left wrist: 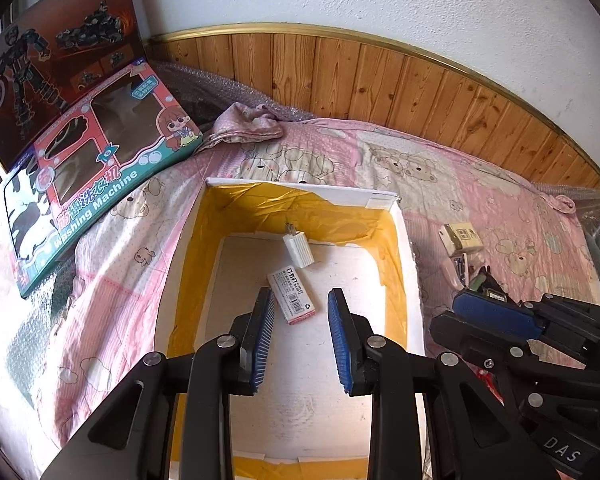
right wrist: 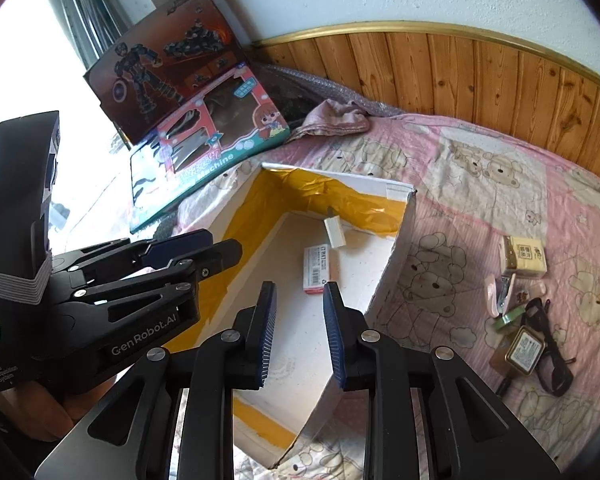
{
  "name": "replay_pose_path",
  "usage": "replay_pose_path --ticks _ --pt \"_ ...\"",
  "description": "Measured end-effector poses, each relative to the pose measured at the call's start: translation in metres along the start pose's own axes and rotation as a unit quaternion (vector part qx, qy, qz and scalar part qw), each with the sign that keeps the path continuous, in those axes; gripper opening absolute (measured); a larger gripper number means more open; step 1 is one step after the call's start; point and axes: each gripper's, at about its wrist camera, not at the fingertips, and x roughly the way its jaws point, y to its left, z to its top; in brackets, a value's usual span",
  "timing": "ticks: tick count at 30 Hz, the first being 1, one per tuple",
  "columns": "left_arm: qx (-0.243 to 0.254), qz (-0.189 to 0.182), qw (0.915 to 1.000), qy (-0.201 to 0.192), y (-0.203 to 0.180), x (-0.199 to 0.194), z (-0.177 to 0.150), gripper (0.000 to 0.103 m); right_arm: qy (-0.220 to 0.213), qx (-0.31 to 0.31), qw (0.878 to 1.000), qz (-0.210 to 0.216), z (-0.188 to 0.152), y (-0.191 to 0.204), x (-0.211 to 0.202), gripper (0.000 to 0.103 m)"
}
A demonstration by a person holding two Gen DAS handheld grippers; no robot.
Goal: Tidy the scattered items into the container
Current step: 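Lower both held items into the box and open both tools, then move both tools back over the scattered items on the bedspread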
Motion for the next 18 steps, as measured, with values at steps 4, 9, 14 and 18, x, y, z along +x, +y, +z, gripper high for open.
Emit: replay_pose_path --ticks 4,9,14,18 --pt "0.01 -0.007 0.9998 -0.013 -0.015 -0.024 -0.006 0.029 -0.019 0.004 1.0 0.006 -0.01 0.006 -0.028 0.026" --pt "0.025 -0.015 0.9992 -0.029 -0.035 -0.052 -0.016 0.029 -0.04 0.014 0.999 0.011 -0.025 0.009 -0.061 0.026" --pt "0.039 -0.023 0.9982 -0.041 -0.051 -0.075 -0.026 0.029 -0.058 0.022 0.998 0.014 -0.039 0.008 -0.09 0.026" --pt "0.048 -0.029 0.9972 -0.05 -0.063 -0.093 -0.036 0.029 -0.071 0.03 0.997 0.015 -0.051 0.006 -0.111 0.026"
